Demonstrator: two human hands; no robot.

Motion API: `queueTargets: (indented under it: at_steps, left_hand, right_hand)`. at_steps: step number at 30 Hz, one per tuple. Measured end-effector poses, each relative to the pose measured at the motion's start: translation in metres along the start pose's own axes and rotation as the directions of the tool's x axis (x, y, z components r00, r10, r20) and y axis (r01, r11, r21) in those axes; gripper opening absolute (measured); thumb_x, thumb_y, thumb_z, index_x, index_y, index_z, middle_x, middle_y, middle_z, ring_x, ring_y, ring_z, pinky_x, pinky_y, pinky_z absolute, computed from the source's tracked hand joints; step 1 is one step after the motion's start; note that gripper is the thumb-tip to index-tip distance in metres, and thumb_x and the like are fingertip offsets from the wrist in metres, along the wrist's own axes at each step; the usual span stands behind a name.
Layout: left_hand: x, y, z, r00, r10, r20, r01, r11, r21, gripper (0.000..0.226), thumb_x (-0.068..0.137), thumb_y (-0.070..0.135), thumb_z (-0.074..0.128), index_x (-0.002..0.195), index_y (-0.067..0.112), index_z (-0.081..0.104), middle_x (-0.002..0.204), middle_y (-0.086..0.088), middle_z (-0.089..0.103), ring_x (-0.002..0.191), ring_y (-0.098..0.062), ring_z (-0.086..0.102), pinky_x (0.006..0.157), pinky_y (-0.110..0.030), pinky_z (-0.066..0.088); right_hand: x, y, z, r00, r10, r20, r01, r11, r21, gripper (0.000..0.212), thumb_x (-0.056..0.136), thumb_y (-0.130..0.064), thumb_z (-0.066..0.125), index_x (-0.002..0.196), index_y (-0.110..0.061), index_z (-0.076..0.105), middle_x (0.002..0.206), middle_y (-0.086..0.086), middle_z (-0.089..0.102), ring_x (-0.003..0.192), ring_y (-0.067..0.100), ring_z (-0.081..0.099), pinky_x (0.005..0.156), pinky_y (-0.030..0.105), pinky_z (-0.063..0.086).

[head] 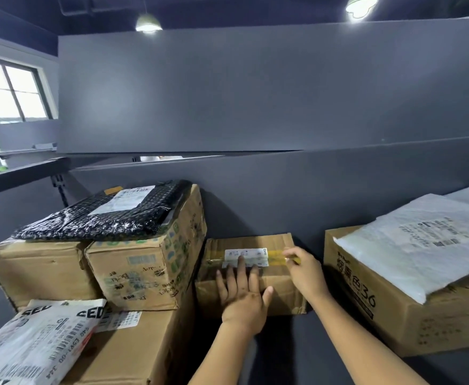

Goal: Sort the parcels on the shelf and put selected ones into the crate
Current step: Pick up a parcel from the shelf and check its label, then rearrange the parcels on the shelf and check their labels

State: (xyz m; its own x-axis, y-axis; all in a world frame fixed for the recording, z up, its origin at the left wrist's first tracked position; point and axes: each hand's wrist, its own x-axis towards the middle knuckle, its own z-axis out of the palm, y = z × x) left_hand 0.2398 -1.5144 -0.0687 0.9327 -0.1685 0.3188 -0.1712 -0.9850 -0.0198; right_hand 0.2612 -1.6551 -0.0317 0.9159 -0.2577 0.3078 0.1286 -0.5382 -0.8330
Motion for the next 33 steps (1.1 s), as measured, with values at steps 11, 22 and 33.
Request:
queueTargets:
  at_steps: [11,22,33]
  left_hand:
    - [-0.011,0.011,-0.024,0.994,-0.037,0.098,0.042,0.998,-0.043,0.07,0.088,0.055,0.024,0.122,0.008,0.062,0.13,-0.025,0.055,0.12,-0.048,0.051,0.109,-0.046,-0.012]
    - [-0.017,0.007,-0.026,0.993,-0.065,0.096,0.073,0.994,-0.084,0.085,0.083,0.066,0.0,0.151,0.018,0.017,0.157,-0.012,0.016,0.146,-0.035,0.007,0.115,-0.054,-0.007]
    - [-0.015,0.007,-0.065,0.951,-0.053,0.304,0.137,0.955,-0.263,0.086,0.091,0.066,0.029,0.151,0.01,0.002,0.161,-0.012,-0.001,0.148,-0.03,-0.008,0.114,-0.052,-0.014]
  right_hand:
    - [-0.046,-0.027,-0.123,0.866,-0.298,-0.402,0.137,0.914,-0.383,0.051,0.087,-0.027,0.063,0.135,-0.016,0.048,0.147,0.004,0.04,0.138,0.026,0.031,0.111,0.039,0.027]
    - [-0.038,0.034,-0.194,0.667,0.525,-0.528,-0.492,0.843,0.218,0.079,0.078,-0.025,0.071,0.136,-0.02,0.019,0.139,0.016,0.026,0.105,0.033,0.046,0.087,0.044,0.047]
    - [-0.075,-0.006,-0.223,0.847,0.424,-0.32,-0.081,0.698,0.711,0.031,0.09,0.005,0.052,0.117,-0.008,0.059,0.107,0.01,0.063,0.083,0.021,0.06,0.062,0.029,0.047]
